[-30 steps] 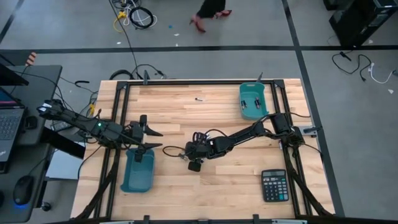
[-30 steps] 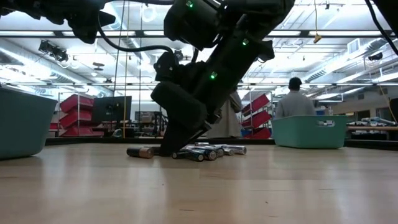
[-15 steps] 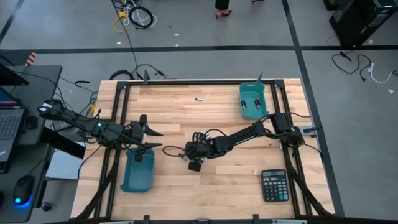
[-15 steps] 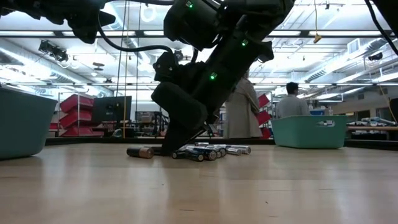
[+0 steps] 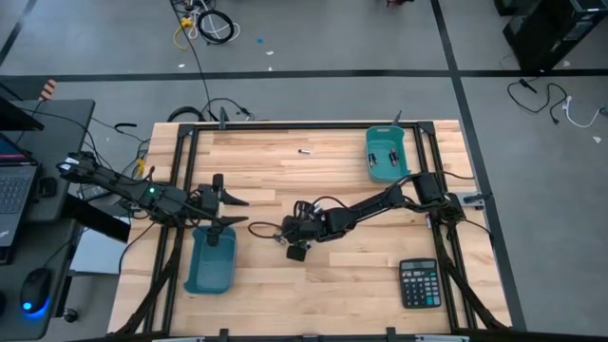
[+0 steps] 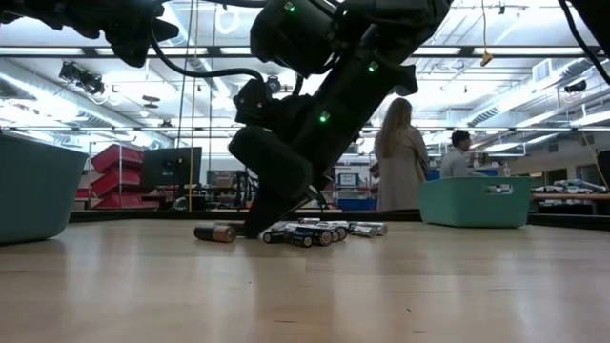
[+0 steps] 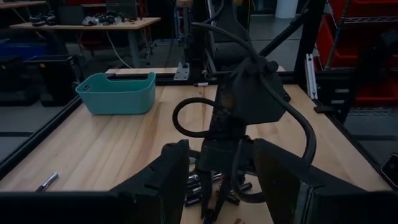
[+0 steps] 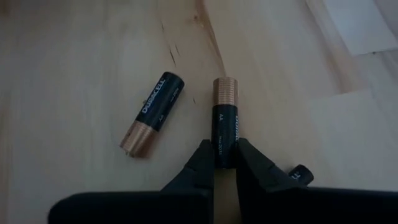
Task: Sort batteries
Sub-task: Put the black battery into the green bin
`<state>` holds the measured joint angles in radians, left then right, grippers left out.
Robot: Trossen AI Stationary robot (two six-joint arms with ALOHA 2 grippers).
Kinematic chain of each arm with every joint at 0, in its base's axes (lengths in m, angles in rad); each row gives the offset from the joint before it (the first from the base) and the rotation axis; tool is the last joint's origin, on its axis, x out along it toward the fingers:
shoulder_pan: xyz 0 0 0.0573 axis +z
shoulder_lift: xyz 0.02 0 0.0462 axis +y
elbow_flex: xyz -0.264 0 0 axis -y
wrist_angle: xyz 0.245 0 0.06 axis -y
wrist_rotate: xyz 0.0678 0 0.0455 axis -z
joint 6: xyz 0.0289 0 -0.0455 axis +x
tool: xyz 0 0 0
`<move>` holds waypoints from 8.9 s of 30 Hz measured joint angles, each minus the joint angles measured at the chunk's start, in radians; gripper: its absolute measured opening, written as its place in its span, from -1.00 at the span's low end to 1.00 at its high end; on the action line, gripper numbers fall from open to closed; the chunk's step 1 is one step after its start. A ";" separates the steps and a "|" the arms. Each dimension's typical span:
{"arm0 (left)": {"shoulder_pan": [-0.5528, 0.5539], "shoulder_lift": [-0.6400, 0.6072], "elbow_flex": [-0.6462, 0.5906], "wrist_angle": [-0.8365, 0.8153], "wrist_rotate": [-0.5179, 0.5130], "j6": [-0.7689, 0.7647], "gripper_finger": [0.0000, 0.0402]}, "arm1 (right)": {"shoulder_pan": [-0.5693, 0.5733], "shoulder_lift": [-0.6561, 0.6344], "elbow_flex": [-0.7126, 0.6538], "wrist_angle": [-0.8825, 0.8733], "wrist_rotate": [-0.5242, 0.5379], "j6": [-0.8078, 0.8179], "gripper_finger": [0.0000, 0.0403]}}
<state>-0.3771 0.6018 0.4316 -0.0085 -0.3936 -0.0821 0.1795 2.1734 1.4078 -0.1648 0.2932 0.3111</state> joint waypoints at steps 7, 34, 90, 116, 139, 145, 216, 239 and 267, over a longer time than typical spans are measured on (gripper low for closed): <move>0.000 0.000 0.000 0.022 -0.002 0.029 -0.09 | -0.001 -0.003 0.000 0.006 0.001 0.017 -0.86; 0.000 0.000 0.000 0.051 -0.033 0.052 -0.09 | -0.053 -0.443 0.001 -0.374 0.208 0.062 -0.86; 0.168 0.001 0.000 0.229 -0.348 0.375 -0.09 | -0.699 -0.893 -0.600 -0.622 0.233 0.577 -0.86; 0.168 0.002 0.000 0.231 -0.278 0.386 -0.09 | -0.816 -0.767 -0.600 -0.457 0.138 0.424 -0.85; 0.168 0.002 0.000 0.246 -0.278 0.386 -0.09 | -0.818 -0.768 -0.600 -0.434 0.144 0.400 -0.84; 0.168 0.003 0.000 0.238 -0.278 0.387 -0.09 | -0.818 -0.768 -0.599 -0.434 0.143 0.400 -0.84; 0.168 0.014 0.000 0.197 -0.279 0.331 -0.09 | -0.817 -0.769 -0.599 -0.386 0.131 0.358 -0.66; 0.168 0.014 0.000 0.196 -0.278 0.282 -0.09 | -0.788 -0.769 -0.521 -0.344 0.132 0.288 -0.58; 0.167 0.046 0.000 0.145 -0.279 0.259 -0.09 | -0.580 -0.769 -0.352 -0.337 -0.156 -0.068 -0.59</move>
<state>-0.2096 0.6476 0.4320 0.1362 -0.6724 0.1772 -0.4004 1.4048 1.0554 -0.5020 0.1368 0.2432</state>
